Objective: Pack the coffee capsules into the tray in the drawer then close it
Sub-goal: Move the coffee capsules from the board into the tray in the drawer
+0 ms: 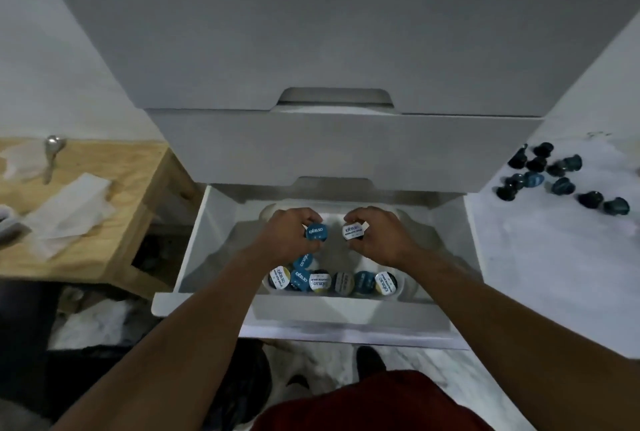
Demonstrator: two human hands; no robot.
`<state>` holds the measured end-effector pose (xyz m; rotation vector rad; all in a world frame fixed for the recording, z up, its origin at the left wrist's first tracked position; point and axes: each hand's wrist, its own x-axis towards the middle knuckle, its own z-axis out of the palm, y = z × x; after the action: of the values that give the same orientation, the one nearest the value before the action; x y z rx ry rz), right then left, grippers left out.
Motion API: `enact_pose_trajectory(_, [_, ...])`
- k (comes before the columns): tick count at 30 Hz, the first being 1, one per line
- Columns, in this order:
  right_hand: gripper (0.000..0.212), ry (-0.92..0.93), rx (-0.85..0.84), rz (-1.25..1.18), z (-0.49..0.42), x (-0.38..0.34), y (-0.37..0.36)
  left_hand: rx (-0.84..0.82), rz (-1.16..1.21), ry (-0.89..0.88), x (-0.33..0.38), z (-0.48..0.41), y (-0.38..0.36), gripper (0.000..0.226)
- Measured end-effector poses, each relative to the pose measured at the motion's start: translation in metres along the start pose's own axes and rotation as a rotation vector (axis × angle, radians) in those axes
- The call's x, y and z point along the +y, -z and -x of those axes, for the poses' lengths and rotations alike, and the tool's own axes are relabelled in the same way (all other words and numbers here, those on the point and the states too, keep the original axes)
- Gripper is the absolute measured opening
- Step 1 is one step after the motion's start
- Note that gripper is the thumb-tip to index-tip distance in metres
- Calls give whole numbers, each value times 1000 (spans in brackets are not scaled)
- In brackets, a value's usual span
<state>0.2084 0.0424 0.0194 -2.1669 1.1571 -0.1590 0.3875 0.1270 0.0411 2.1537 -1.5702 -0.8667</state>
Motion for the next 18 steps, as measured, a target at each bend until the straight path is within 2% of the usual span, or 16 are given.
enact_pose_trajectory(7, [43, -122, 7, -64, 7, -5, -12, -138, -18, -132, -20, -14, 1, 44])
enact_pose_trajectory(12, [43, -103, -79, -18, 9, -7, -21, -161, -13, -169, -28, -20, -5, 41])
enact_pose_trajectory(18, [42, -92, -119, 18, 0, -9, -20, -186, -36, -182, -28, -24, -12, 49])
